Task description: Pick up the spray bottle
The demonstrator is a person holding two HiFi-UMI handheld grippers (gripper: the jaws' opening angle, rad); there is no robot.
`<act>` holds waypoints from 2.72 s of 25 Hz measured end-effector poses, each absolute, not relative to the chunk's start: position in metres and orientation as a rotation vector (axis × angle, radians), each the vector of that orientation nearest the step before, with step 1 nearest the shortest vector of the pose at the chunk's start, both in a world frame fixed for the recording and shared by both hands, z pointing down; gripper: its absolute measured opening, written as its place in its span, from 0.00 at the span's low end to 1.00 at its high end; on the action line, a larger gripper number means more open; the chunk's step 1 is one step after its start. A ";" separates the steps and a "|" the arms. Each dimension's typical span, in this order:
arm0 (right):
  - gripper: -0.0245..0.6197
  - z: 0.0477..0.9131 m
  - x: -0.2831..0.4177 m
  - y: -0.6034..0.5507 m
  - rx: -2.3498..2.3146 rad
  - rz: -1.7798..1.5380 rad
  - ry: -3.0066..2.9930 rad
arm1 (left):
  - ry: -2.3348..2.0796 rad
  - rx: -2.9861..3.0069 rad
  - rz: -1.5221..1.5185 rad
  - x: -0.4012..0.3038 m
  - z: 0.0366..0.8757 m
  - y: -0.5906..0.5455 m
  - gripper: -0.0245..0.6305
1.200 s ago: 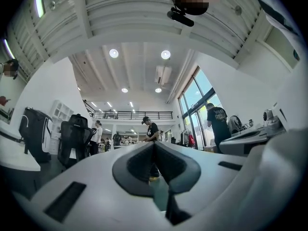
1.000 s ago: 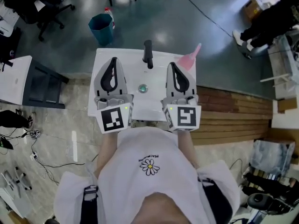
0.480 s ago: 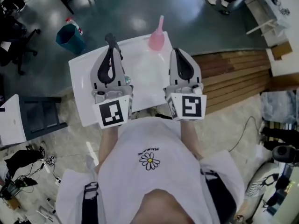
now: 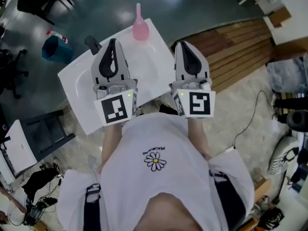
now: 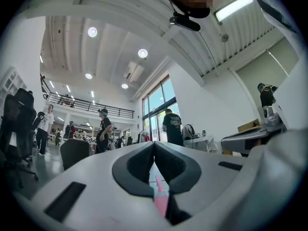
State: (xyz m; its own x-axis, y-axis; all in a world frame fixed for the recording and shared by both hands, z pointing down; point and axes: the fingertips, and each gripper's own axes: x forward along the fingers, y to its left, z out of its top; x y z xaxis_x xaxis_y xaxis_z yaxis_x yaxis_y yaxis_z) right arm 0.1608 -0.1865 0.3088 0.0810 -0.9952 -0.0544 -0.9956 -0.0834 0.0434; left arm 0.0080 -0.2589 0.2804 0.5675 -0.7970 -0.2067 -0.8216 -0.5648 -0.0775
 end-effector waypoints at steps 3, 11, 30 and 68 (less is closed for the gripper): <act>0.08 0.309 0.162 -0.186 -2.307 0.107 2.120 | 1.365 -2.645 0.210 0.012 0.283 -0.258 0.07; 0.08 0.319 0.157 -0.192 -2.299 0.067 2.149 | 1.374 -2.688 0.200 0.015 0.290 -0.274 0.07; 0.08 0.351 0.180 -0.181 -2.405 -0.046 2.091 | 1.314 -2.898 0.079 0.077 0.345 -0.357 0.47; 0.08 0.387 0.235 -0.167 -2.570 -0.205 1.989 | 1.396 -2.954 -0.399 0.146 0.503 -0.430 0.38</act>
